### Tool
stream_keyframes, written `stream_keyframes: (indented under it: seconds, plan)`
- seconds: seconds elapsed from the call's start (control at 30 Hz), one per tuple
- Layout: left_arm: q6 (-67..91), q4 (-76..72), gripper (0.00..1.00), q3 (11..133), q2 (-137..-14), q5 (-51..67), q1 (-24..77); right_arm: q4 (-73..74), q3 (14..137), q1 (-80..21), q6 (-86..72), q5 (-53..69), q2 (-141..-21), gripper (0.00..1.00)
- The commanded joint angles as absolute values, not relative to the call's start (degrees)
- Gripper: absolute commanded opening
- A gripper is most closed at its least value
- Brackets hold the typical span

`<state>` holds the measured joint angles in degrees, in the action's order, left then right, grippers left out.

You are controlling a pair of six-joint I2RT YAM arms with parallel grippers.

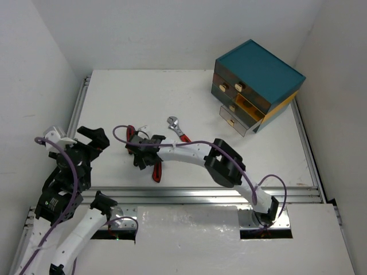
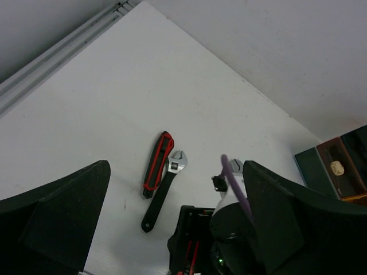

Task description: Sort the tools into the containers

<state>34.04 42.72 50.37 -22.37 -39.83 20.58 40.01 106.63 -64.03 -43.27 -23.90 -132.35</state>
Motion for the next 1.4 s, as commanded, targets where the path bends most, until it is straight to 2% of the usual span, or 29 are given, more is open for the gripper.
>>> stream_keyframes:
  seconds: [0.0, 0.23, 0.33, 0.37, 0.43, 0.47, 0.53, 0.67, 0.8, 0.9, 1.0, 1.13, 1.23, 1.3, 1.37]
  plan:
    - [31.9, 40.3, 1.00, 50.7, -24.8, -36.8, 20.1, 45.0, 110.1, -63.7, -47.9, -24.8, -133.5, 0.81]
    - [30.3, 38.6, 1.00, 49.9, -23.6, -34.6, 20.0, 38.9, 100.5, -63.8, -49.3, -19.5, -132.8, 0.60]
    - [29.7, 38.0, 1.00, 49.7, -23.6, -33.5, 20.1, 35.4, 98.2, -63.8, -46.9, -17.1, -131.9, 0.39]
    - [29.4, 37.7, 1.00, 49.7, -23.7, -33.0, 20.0, 33.2, 97.3, -63.7, -44.4, -14.4, -130.5, 0.23]
    - [29.2, 37.4, 1.00, 49.5, -23.9, -32.6, 20.1, 31.8, 97.6, -63.7, -40.5, -14.5, -128.5, 0.08]
    - [29.0, 37.4, 1.00, 49.5, -23.9, -32.3, 20.1, 31.5, 97.6, -63.7, -38.2, -14.8, -127.0, 0.05]
    - [28.5, 36.7, 1.00, 49.1, -23.9, -31.4, 20.1, 30.4, 96.8, -63.2, -29.8, -16.1, -121.0, 0.05]
    - [26.6, 34.4, 1.00, 47.9, -24.4, -26.2, 20.1, 25.3, 86.2, -60.9, -12.6, -24.4, -102.3, 0.05]
    - [24.1, 31.6, 1.00, 47.3, -29.3, -19.3, 20.1, 20.7, 77.2, -46.6, -2.5, -26.9, -90.0, 0.04]
    - [23.2, 32.1, 1.00, 48.5, -35.6, -16.1, 20.2, 11.1, 70.7, -36.4, 6.0, -26.6, -84.5, 0.03]
    - [22.7, 32.2, 1.00, 49.0, -41.5, -13.8, 20.1, 5.5, 68.8, -29.4, 12.0, -24.6, -83.4, 0.00]
    - [22.2, 32.8, 1.00, 49.4, -44.0, -13.0, 20.2, 8.5, 73.3, -20.2, 10.8, -22.0, -87.0, 0.00]
    - [23.9, 33.9, 1.00, 50.5, -44.9, -15.1, 20.1, 9.9, 73.7, -17.7, 9.7, -20.7, -89.6, 0.01]
    - [26.3, 35.2, 1.00, 51.8, -47.3, -18.8, 20.1, 8.5, 72.3, -16.4, 8.6, -20.9, -91.0, 0.06]
    - [28.9, 38.3, 1.00, 55.2, -52.2, -20.1, 20.0, 8.9, 72.9, -15.6, 8.2, -21.2, -92.3, 0.06]
